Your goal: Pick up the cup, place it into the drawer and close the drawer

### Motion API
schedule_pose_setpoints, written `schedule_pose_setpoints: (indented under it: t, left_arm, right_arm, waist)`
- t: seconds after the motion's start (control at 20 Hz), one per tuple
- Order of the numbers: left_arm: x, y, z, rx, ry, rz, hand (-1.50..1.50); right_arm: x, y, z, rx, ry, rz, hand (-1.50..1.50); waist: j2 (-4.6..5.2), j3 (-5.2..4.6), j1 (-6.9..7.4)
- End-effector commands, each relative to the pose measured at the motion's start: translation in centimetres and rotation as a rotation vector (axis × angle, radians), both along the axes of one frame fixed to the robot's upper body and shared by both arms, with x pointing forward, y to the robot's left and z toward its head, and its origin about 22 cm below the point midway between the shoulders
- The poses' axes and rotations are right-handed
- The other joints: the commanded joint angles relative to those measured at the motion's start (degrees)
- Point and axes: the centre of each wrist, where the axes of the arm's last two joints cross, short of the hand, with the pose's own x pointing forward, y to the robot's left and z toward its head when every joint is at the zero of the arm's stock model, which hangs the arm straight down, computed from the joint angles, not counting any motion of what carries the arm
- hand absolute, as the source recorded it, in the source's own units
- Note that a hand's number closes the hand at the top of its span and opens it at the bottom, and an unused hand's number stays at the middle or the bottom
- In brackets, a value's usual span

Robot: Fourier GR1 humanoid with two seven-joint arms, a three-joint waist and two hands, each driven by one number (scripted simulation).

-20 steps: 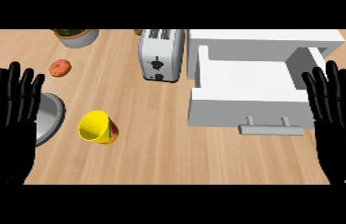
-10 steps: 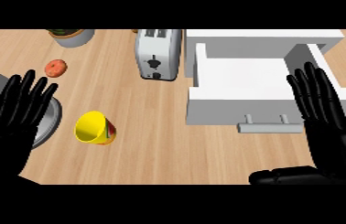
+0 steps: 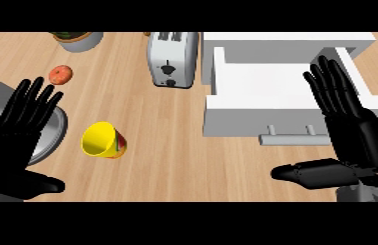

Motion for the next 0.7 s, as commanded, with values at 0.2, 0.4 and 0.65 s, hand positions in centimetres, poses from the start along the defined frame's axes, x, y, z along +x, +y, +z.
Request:
schedule_pose_setpoints:
  t: [0.2, 0.4, 0.65]
  left_arm:
    - [1.8, 2.2, -5.4, 0.054, 0.079, 0.04, -1.5]
    - [2.3, 3.0, -9.1, 0.062, 0.131, 0.072, -1.5]
    - [1.4, 3.5, -13.7, 0.082, 0.186, 0.086, -1.5]
  right_arm:
    - [0.5, 0.3, -0.6, -0.015, -0.029, 0.012, -1.5]
    - [2.7, 1.0, 1.9, 0.0, -0.021, -0.001, -1.5]
    - [2.1, -0.5, 1.7, -0.01, -0.041, 0.002, -1.5]
  waist:
    - [0.0, 0.0, -0.19]
    - [0.08, -0.03, -0.23]
    - [0.13, -0.05, -0.55]
